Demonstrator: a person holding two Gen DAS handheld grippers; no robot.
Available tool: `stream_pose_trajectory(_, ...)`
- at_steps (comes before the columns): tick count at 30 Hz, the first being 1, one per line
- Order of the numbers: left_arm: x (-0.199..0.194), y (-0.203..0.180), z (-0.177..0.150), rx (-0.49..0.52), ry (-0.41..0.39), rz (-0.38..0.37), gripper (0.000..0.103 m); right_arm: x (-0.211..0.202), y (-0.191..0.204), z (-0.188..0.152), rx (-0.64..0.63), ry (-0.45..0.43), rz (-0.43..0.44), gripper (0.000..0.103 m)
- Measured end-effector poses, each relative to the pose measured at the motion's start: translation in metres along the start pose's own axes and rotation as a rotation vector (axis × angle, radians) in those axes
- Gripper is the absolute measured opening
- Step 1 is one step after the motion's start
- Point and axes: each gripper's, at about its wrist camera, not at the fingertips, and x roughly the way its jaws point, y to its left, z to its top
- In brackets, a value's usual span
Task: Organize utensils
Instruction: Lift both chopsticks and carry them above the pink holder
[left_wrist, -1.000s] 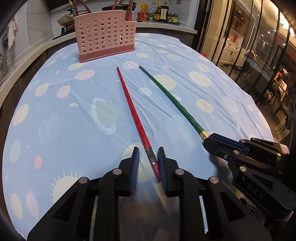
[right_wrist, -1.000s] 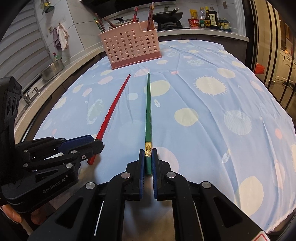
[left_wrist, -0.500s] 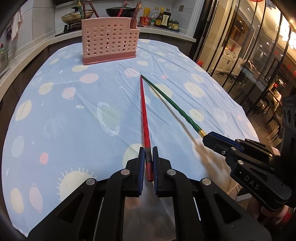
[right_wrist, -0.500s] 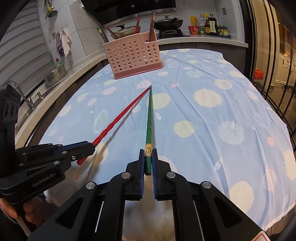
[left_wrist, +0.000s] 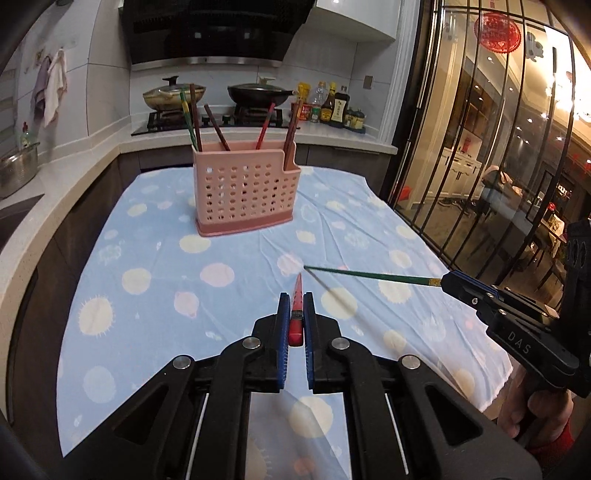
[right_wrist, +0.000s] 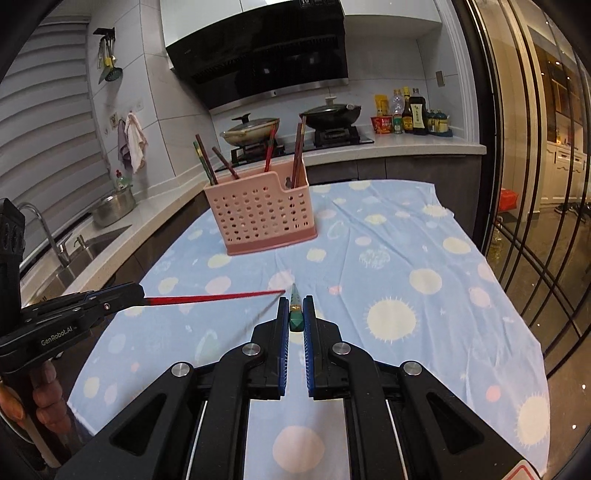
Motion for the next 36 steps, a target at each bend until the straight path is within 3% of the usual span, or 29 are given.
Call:
stream_pose_trajectory(13,0.016,0.008,0.071,0.031,-0.099,0.022,0.007,0.021,0.002,0.067,-0.017,-0.104,0.015,0.007)
stream_pose_trajectory(21,0.026,0.016,0.109,0.049,-0.138,0.043,0.007,0.045,-0.003,0.105,-0.003,-0.124,0.036,0.007)
stream_pose_trajectory(36,0.022,0.035,0.184,0.067,-0.246,0.086,0.007,0.067,0.023,0.191,-0.044,-0.22,0.092,0.007)
